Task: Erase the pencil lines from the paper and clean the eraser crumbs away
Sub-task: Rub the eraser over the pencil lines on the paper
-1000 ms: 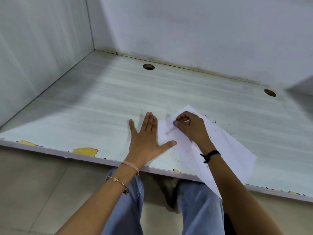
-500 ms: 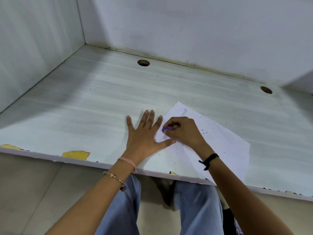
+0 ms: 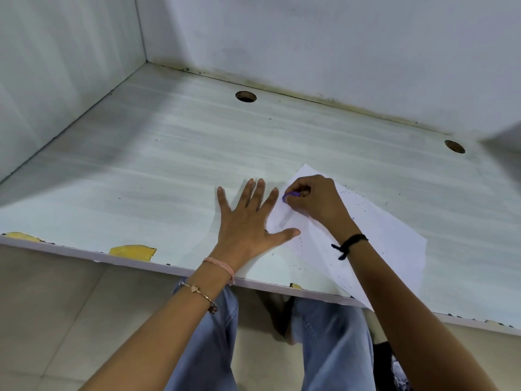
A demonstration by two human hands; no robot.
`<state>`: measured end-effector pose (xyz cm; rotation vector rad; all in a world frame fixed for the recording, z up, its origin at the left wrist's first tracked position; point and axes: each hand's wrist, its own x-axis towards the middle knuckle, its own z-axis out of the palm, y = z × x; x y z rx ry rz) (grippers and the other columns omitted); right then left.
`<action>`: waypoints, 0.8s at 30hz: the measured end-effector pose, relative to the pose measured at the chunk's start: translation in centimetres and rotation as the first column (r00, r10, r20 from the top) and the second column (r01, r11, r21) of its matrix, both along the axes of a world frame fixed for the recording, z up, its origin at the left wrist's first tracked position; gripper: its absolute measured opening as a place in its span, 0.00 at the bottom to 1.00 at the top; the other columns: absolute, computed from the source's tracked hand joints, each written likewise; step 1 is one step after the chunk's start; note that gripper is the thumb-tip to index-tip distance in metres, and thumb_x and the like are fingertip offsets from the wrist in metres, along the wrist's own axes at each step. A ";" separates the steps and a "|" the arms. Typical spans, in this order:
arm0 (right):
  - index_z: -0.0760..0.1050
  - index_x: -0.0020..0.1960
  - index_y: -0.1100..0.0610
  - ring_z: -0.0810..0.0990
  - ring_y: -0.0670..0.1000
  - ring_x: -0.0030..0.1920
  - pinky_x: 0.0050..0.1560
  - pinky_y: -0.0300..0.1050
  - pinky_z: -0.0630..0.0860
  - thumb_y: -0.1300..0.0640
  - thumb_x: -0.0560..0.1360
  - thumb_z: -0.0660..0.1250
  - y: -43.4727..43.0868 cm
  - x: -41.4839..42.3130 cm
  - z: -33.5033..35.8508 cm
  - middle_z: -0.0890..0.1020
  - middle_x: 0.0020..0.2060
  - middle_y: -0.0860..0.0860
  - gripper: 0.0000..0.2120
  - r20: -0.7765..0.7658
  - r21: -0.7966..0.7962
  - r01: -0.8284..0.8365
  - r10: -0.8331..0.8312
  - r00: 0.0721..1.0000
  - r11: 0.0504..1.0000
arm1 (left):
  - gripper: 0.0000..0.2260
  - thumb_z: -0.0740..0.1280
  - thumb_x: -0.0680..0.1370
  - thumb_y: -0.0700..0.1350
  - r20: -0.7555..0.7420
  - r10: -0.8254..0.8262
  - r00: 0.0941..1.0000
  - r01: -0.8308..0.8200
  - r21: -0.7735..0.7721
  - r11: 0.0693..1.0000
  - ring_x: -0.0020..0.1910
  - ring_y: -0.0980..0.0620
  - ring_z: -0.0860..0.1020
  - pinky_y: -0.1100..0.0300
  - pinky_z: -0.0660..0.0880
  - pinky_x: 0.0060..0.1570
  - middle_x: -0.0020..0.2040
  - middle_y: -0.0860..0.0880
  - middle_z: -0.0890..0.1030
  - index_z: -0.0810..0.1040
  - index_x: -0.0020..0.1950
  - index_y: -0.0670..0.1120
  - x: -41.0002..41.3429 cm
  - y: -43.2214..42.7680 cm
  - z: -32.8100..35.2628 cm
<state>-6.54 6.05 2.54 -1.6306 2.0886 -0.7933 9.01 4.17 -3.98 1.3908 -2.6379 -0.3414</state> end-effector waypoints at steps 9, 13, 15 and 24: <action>0.83 0.41 0.60 0.77 0.44 0.33 0.36 0.35 0.71 0.63 0.69 0.72 -0.3 -0.5 0.7 0.83 0.34 0.52 0.02 0.074 0.047 0.021 -0.024 0.997 0.999 | 0.45 0.43 0.69 0.79 -0.004 -0.001 1.000 0.001 0.002 1.000 0.78 0.53 0.35 0.30 0.33 0.68 0.80 0.51 0.39 0.41 0.80 0.58 0.0 0.0 0.0; 0.83 0.41 0.59 0.80 0.47 0.34 0.37 0.41 0.75 0.62 0.68 0.73 0.8 0.9 0.7 0.84 0.35 0.53 0.02 0.048 0.147 -0.092 0.086 0.995 0.985 | 0.44 0.45 0.70 0.78 -0.020 -0.003 1.000 0.003 -0.002 1.000 0.78 0.53 0.35 0.30 0.32 0.68 0.80 0.51 0.39 0.41 0.80 0.58 0.0 0.1 -0.1; 0.83 0.41 0.57 0.80 0.46 0.34 0.37 0.39 0.75 0.61 0.68 0.73 1.4 1.4 0.6 0.84 0.35 0.52 0.02 0.094 0.211 -0.173 0.156 0.983 0.962 | 0.44 0.44 0.69 0.78 -0.027 0.003 1.000 -0.003 -0.008 1.000 0.78 0.53 0.35 0.30 0.33 0.68 0.80 0.51 0.39 0.41 0.80 0.58 0.0 0.1 -0.1; 0.84 0.40 0.55 0.81 0.47 0.37 0.39 0.37 0.76 0.59 0.68 0.74 1.4 0.6 1.0 0.84 0.35 0.49 0.02 0.066 0.243 -0.168 0.156 0.985 0.955 | 0.46 0.40 0.67 0.79 0.007 0.000 1.000 0.001 -0.021 1.000 0.78 0.52 0.35 0.29 0.34 0.68 0.80 0.50 0.39 0.41 0.80 0.58 0.0 0.0 0.0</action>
